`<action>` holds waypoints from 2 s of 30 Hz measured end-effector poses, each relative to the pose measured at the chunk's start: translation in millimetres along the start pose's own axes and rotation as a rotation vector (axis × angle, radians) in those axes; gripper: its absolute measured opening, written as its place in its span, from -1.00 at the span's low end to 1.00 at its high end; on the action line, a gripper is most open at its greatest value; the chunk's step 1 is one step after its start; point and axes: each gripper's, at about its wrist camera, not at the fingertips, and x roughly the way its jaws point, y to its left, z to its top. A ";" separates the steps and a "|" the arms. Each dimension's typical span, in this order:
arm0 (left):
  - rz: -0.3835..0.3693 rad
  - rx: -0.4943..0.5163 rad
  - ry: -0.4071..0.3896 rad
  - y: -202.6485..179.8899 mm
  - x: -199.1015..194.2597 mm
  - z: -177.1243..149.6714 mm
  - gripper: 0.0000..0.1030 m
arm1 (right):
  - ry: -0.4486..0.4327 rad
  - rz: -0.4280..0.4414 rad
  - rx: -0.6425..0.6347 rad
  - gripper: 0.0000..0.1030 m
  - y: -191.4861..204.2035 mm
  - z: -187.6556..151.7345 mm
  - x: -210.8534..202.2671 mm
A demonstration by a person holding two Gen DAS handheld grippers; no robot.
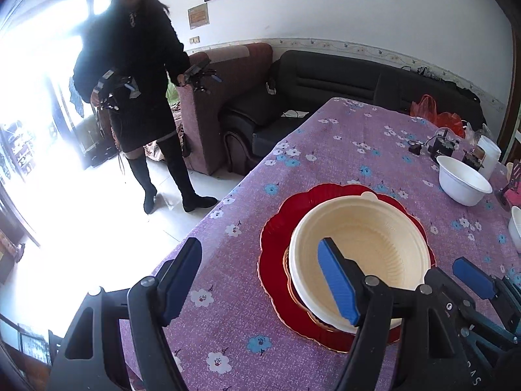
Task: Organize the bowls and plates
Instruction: 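Open both grippers and withdraw from the cream bowl, then move both grippers to the large white bowl and grasp its rim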
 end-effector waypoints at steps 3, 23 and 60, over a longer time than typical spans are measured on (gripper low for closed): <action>-0.007 0.012 -0.034 -8.6 -11.8 -1.5 0.43 | -0.019 -0.010 0.013 -0.03 -6.7 -7.5 -10.3; -0.558 0.150 -0.013 -131.4 -132.8 66.4 0.47 | -0.292 -0.229 0.247 -0.02 -165.9 26.6 -166.6; -0.523 0.011 0.286 -169.6 -27.5 56.7 0.59 | -0.091 -0.261 0.464 0.19 -265.7 -18.2 -113.2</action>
